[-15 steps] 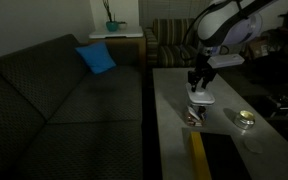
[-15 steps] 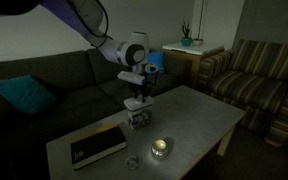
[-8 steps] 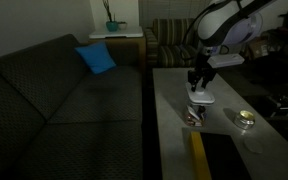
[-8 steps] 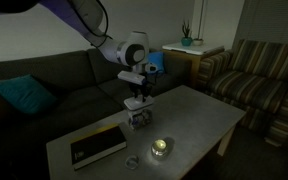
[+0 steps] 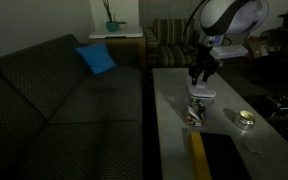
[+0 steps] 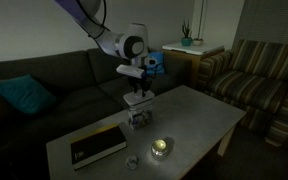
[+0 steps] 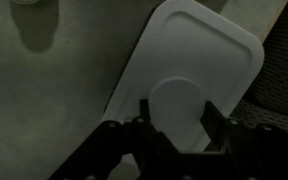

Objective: Push the button on the lid then place the lid on the table

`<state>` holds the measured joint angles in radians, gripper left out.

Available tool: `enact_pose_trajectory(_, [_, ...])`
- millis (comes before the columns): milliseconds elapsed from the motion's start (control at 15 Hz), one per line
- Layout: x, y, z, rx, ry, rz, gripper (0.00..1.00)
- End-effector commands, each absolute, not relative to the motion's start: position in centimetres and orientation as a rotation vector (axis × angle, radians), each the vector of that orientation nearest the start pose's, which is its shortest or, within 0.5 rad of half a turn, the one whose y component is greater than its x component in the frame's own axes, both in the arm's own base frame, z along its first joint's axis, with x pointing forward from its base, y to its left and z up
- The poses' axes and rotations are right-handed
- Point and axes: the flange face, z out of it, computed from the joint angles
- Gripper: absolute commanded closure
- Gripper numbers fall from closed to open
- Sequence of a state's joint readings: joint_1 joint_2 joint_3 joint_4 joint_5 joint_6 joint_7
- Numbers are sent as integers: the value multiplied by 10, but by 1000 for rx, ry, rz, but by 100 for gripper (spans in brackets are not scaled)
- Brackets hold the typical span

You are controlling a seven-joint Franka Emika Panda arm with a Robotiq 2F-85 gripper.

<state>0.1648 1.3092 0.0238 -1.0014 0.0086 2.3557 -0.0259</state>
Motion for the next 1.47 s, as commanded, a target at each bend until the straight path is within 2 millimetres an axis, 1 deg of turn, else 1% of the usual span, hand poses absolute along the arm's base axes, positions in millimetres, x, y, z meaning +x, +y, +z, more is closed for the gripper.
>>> enact_pose_trajectory(0, [731,125,59,-3090,-353,-52,71])
enact_pose_trajectory(133, [722,116,61,-3064,-433,-8,71])
enact_pose_trajectory(267, [713,100,61,-3055,-466,19,71])
enact_pose_trajectory(400, [704,81,57,-3048,-471,49,71])
enact_pose_trajectory(533, [698,66,50,-3049,-459,70,71])
enact_pose_trajectory(733, [692,46,33,-3075,-412,41,71])
enact_pose_trajectory(1000, [686,27,11,-3077,-374,54,71])
enact_pose_trajectory(1200, [688,17,-7,-3065,-363,77,71])
enact_pose_trajectory(1400, [690,11,-25,-3050,-329,71,71])
